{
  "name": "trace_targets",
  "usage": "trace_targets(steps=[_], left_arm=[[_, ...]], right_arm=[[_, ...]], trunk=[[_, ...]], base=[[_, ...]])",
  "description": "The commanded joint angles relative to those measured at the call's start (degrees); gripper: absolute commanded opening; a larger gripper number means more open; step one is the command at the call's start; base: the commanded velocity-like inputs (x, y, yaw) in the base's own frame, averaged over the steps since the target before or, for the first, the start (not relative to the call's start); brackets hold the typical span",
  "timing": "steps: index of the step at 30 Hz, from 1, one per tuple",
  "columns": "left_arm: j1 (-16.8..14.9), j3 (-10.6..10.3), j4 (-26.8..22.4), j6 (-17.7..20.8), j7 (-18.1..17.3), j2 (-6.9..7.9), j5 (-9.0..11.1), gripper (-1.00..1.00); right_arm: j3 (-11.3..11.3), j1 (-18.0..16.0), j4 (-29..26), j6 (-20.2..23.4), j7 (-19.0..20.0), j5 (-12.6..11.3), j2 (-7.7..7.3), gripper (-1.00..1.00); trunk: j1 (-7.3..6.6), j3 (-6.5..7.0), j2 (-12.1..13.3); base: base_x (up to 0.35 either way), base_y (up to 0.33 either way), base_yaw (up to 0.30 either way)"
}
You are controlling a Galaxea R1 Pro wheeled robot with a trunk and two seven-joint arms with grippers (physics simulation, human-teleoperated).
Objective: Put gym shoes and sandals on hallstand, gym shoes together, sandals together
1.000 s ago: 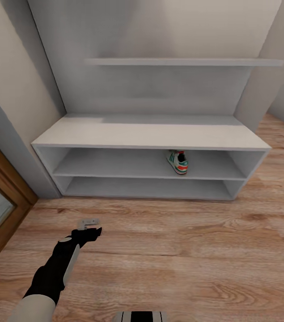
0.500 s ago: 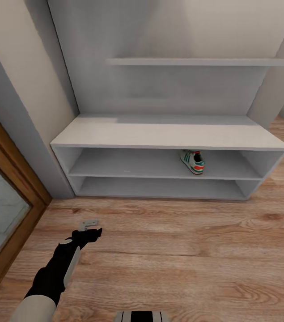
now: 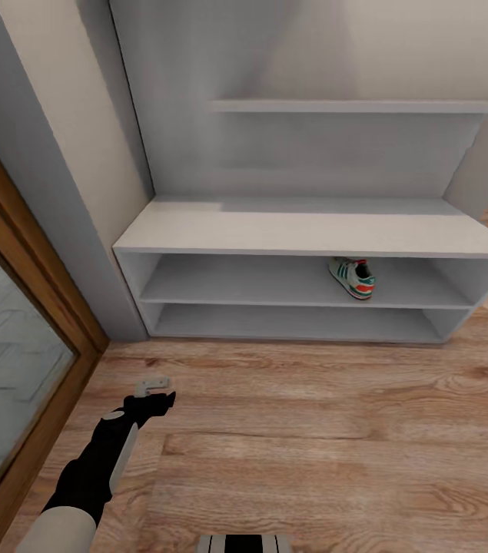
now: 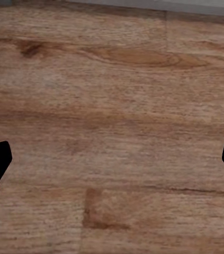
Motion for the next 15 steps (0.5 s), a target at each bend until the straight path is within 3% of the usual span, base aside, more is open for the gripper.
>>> trace_targets(steps=[1, 10, 15], left_arm=[[0.0, 0.2, -0.1, 0.3, -0.4, -0.07, -0.3, 1.0], [0.0, 0.2, -0.1, 0.3, -0.4, -0.07, -0.3, 1.0], [0.0, 0.2, -0.1, 0.3, -0.4, -0.12, -0.4, 1.0]], right_arm=[[-0.1, 0.0, -0.1, 0.3, -0.1, -0.1, 0.0, -1.0], [-0.1, 0.0, 0.0, 0.3, -0.1, -0.1, 0.01, -1.0], [-0.1, 0.0, 0.0, 0.3, -0.1, -0.1, 0.01, -1.0]], trunk=[[-0.01, -0.05, 0.0], [-0.01, -0.05, 0.0], [-0.01, -0.05, 0.0]], base=[[0.0, 0.148, 0.0], [-0.054, 0.214, 0.0], [-0.038, 0.095, 0.0]])
